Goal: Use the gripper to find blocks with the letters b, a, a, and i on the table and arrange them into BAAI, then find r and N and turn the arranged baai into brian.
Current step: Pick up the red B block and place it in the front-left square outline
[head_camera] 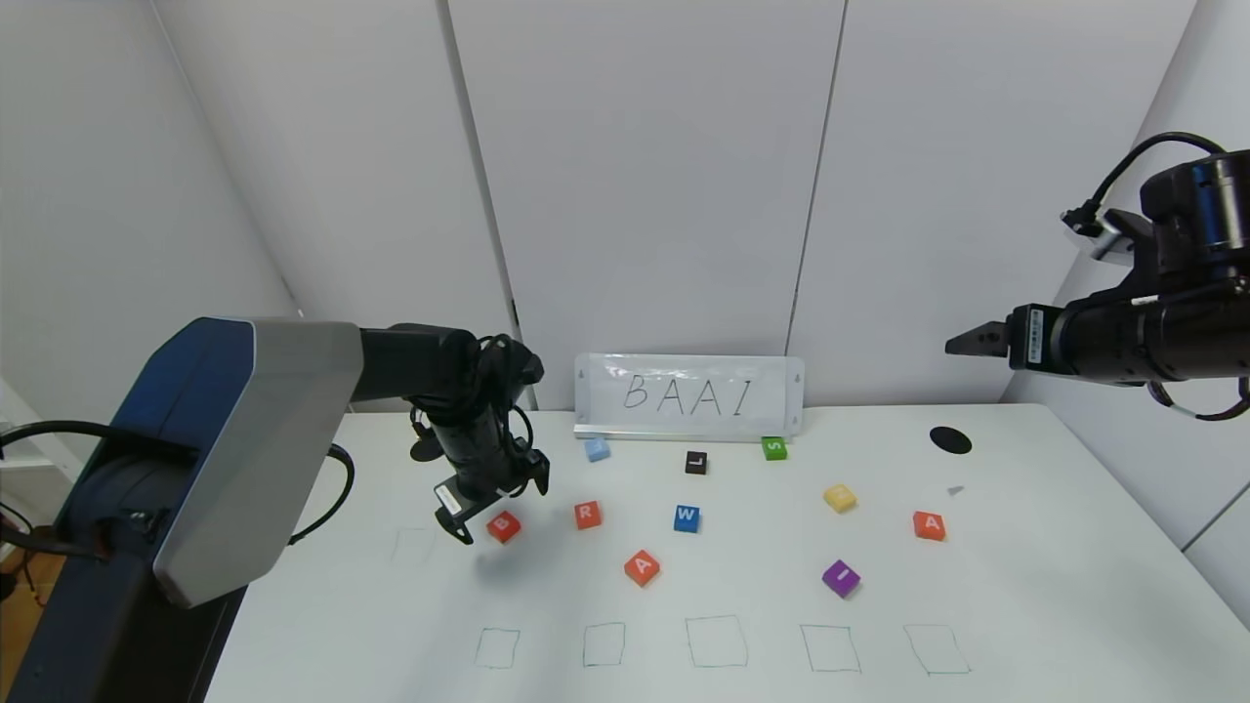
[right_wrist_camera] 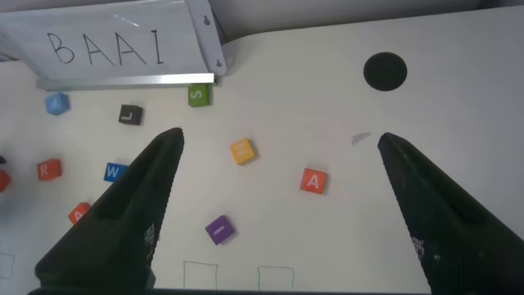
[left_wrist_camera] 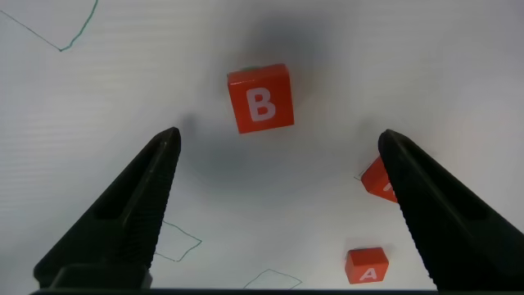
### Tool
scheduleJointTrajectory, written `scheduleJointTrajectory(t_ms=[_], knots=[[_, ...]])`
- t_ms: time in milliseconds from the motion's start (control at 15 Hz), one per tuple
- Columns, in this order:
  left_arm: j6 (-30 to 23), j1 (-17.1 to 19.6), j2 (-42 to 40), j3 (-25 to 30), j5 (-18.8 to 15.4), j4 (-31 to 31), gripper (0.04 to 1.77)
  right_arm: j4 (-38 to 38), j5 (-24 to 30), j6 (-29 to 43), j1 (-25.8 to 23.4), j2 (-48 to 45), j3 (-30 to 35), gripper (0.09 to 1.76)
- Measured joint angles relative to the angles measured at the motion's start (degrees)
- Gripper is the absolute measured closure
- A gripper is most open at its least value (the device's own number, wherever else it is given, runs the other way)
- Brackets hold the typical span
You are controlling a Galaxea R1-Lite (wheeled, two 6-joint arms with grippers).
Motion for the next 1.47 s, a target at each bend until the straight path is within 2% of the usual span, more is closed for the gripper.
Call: scheduleJointTrajectory(t_ms=[467,1333,1467], knots=[[-1.05,1.3,1.76,-0.02,-0.22,-0.2,0.09,-0.11,0.0,-0.02,0.0,0.66,-0.16,0.14],[-1.12,1.3,3.78,-0.02,-0.13,-1.23,0.09,-0.11,-0.02,0.0,-0.06,1.02,-0.3,0.14],[-1.12,1.3,3.83,-0.02,-0.11,-1.21,0.44,-0.11,-0.05,-0.05,-0.11,1.02,-0.39,0.14]])
